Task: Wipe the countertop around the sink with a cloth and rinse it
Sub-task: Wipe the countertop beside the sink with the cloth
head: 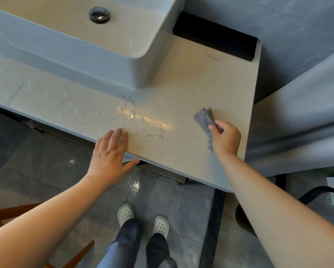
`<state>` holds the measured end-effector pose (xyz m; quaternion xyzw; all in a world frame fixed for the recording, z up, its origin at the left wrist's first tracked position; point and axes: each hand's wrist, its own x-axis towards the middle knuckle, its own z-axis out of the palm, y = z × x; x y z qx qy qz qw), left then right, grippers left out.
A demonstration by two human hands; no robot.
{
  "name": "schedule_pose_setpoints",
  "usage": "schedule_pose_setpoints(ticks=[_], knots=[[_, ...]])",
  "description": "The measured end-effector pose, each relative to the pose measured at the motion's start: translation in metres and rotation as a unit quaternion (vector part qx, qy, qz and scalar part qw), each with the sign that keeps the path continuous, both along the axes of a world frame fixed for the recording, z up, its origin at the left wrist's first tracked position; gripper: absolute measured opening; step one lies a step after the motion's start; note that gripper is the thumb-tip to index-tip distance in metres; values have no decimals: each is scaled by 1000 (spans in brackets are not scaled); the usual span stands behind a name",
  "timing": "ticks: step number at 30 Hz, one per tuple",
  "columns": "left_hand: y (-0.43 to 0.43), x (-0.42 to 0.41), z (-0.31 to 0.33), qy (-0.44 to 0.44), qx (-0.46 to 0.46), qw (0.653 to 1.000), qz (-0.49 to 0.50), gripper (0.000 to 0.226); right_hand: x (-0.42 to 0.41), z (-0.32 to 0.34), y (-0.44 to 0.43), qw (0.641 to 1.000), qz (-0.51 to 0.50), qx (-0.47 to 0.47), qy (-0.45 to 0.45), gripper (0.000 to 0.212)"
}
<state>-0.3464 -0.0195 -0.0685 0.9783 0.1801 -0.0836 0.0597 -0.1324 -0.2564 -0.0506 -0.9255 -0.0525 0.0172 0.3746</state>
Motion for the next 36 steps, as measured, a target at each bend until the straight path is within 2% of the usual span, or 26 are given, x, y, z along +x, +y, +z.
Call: schedule_pose_setpoints(ticks=[5, 11, 16, 21, 23, 25, 29, 36], knots=[[2, -2, -1, 10, 8, 1000, -7, 92, -34, -10, 16, 999, 46, 9, -15, 14], [2, -3, 2, 6, 4, 1000, -12, 90, -93, -12, 26, 994, 100, 10, -50, 20], [11, -4, 8, 3, -10, 1000, -26, 88, -130, -9, 26, 992, 126, 17, -16, 21], [18, -7, 9, 6, -24, 999, -44, 87, -148, 6, 24, 987, 95, 77, 101, 25], [20, -8, 9, 8, -27, 998, -52, 87, -145, 15, 26, 986, 74, 110, 103, 25], [23, -10, 9, 6, -32, 998, -61, 87, -128, 25, 30, 989, 52, 127, 58, 25], [27, -14, 10, -5, -45, 996, -77, 86, -69, 30, 45, 996, 16, 82, -35, 24], [31, -16, 8, -21, -59, 995, -81, 83, -8, -3, 75, 1000, 7, -1, -25, 21]])
